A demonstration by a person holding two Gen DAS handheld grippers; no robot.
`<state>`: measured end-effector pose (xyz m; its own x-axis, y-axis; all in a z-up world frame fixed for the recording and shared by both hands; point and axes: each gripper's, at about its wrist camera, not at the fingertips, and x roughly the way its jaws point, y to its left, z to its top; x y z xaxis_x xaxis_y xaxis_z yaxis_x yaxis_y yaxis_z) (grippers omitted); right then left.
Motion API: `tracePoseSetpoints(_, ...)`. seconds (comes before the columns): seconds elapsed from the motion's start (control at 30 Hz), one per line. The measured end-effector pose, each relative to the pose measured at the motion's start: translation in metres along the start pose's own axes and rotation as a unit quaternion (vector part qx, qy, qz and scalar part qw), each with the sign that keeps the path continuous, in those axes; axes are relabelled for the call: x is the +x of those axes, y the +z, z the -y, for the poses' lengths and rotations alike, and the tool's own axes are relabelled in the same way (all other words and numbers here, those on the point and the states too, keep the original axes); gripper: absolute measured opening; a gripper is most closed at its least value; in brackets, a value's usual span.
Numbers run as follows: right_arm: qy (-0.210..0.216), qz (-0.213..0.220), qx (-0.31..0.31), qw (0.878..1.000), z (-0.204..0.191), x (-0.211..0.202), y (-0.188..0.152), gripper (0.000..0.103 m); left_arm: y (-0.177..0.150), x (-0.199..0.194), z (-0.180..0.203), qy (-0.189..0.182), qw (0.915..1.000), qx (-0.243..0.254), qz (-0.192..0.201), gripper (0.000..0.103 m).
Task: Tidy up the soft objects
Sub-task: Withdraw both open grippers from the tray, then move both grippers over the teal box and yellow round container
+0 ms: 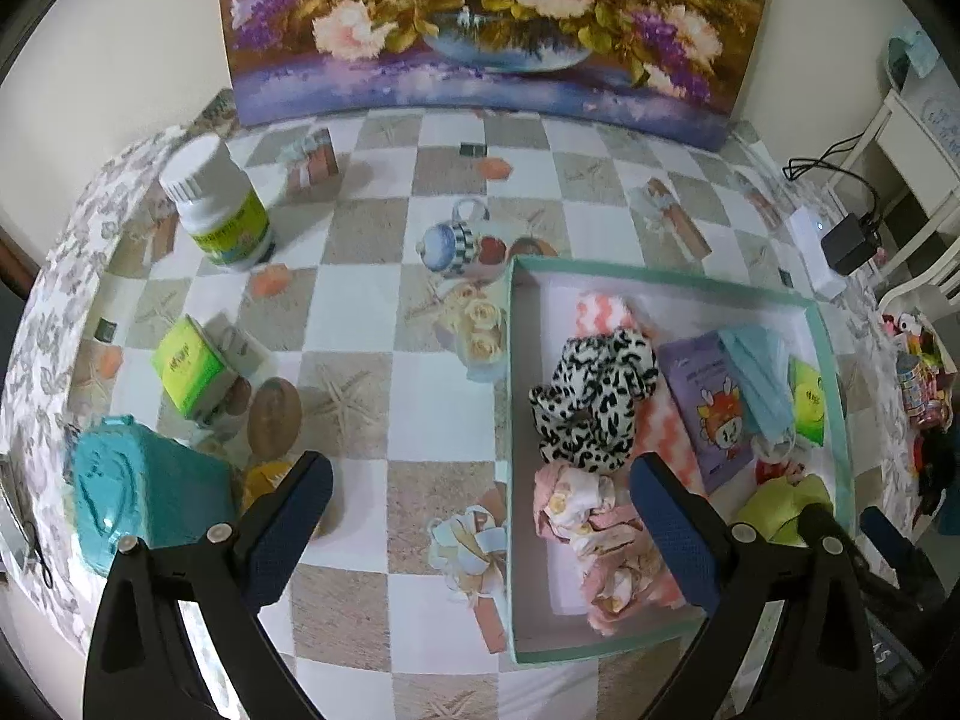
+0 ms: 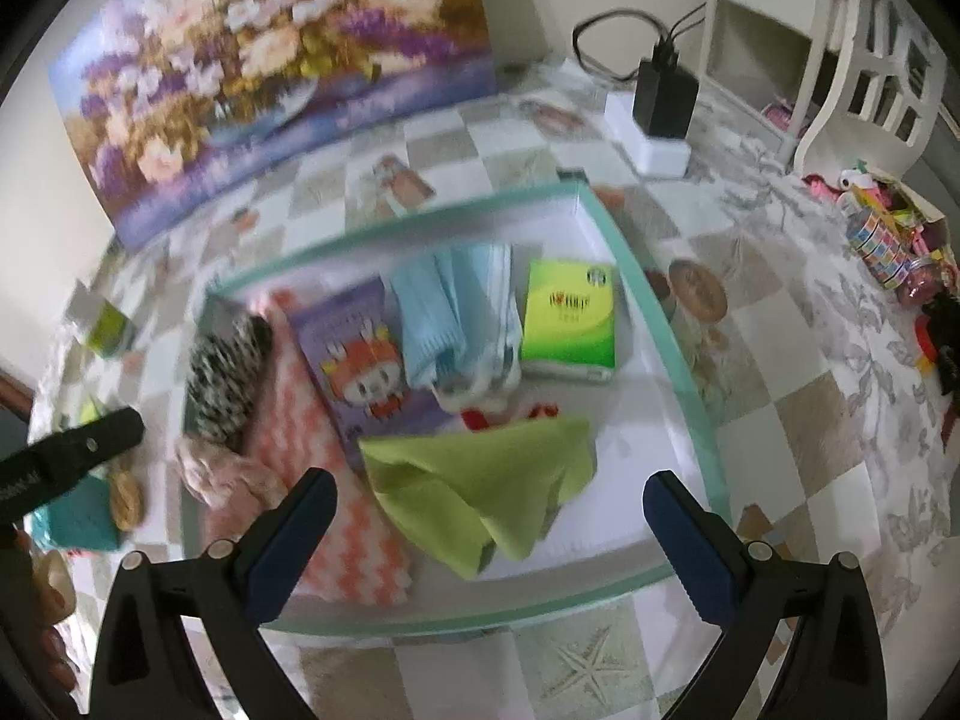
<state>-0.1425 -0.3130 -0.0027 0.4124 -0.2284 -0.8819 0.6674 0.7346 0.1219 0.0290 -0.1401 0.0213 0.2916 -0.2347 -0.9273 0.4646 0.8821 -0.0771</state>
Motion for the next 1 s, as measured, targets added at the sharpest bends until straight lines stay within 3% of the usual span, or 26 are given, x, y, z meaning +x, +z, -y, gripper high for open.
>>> tracePoseSetpoints(0.27, 0.004, 0.016, -0.001, 1.000, -0.005, -0.005, 0.003, 0.103, 0.011, -0.017, -0.025, 0.024, 0.9994, -0.004, 0.026, 0.099)
tracePoseSetpoints(0.67, -0.012, 0.005, -0.008, 1.000, -0.010, 0.001, 0.003, 0.103, 0.022, -0.030, -0.106, 0.059, 0.9945, -0.078, 0.037, 0.099)
tracePoseSetpoints(1.0, -0.003, 0.006, -0.022, 1.000, -0.031, -0.001, 0.003, 0.103, 0.014, -0.036, -0.179, 0.086, 0.9838, -0.154, 0.033, 0.099)
